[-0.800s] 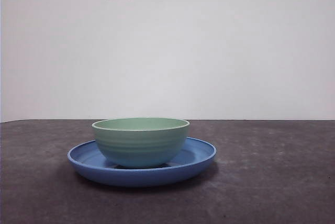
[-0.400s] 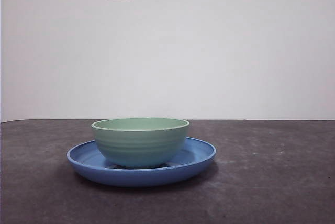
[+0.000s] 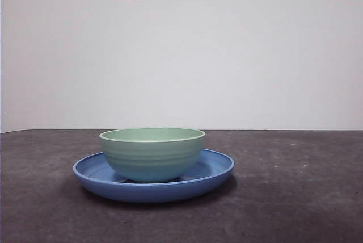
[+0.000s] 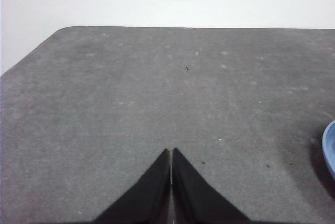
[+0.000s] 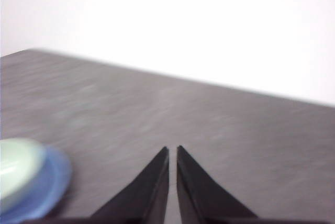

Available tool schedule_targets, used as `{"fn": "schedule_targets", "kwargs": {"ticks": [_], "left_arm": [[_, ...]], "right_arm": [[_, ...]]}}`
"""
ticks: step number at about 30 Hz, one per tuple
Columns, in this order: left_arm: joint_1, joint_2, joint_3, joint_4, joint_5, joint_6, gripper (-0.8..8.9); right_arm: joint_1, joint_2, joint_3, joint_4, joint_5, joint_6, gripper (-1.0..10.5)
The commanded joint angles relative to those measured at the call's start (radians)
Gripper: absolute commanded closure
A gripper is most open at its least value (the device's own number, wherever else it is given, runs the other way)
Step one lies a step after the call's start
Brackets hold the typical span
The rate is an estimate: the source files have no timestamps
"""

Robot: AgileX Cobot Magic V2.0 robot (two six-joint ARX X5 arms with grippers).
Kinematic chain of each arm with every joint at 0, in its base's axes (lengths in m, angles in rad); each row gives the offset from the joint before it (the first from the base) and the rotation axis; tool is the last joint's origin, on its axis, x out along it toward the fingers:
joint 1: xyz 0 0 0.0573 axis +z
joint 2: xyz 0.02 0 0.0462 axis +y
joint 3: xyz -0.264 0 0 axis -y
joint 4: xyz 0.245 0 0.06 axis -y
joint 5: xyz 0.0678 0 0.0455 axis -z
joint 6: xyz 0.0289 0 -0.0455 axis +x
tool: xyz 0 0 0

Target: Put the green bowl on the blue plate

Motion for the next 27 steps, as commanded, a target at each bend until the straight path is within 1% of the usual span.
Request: {"fn": "schedule_targets", "kwargs": {"ticks": [1,5,7,9,12,15,16,21,27], "left_arm": [[0.001,-0.002,-0.020,-0.005,0.008,0.015,8.07],[0.001,-0.002,-0.020,-0.005,0.009,0.015,8.07],[0.001,-0.002,-0.020,-0.004,0.008,0.015,8.07],[0.001,-0.002,-0.020,-0.005,0.008,0.015,8.07],[0.001,-0.002,-0.020,-0.004,0.008,0.015,8.07],[0.001,-0.002,-0.020,-0.005,0.009,0.015,8.07],[0.001,-0.002,-0.020,-0.005,0.009,0.015,8.07],[0.001,-0.002,-0.020,-0.004,0.008,0.015,8.07],[0.001,-0.002,-0.020,-0.004,0.008,0.015,8.07]], "right_arm": [[-0.020,-0.042,-0.134,0.143,0.100,0.020,9.2],[-0.026,-0.074,-0.243,0.194,0.237,0.039,9.2],[-0.026,-0.082,-0.285,0.212,0.286,0.042,9.2],[-0.025,-0.090,-0.314,0.213,0.311,0.045,9.2],[-0.025,-0.108,-0.362,0.211,0.324,0.060,9.2],[-0.024,-0.128,-0.398,0.210,0.327,0.109,9.2],[-0.025,-0.137,-0.401,0.184,0.328,0.123,9.2],[-0.018,-0.151,-0.401,0.141,0.327,0.124,9.2],[0.023,-0.151,-0.401,0.127,0.328,0.130,9.2]]}}
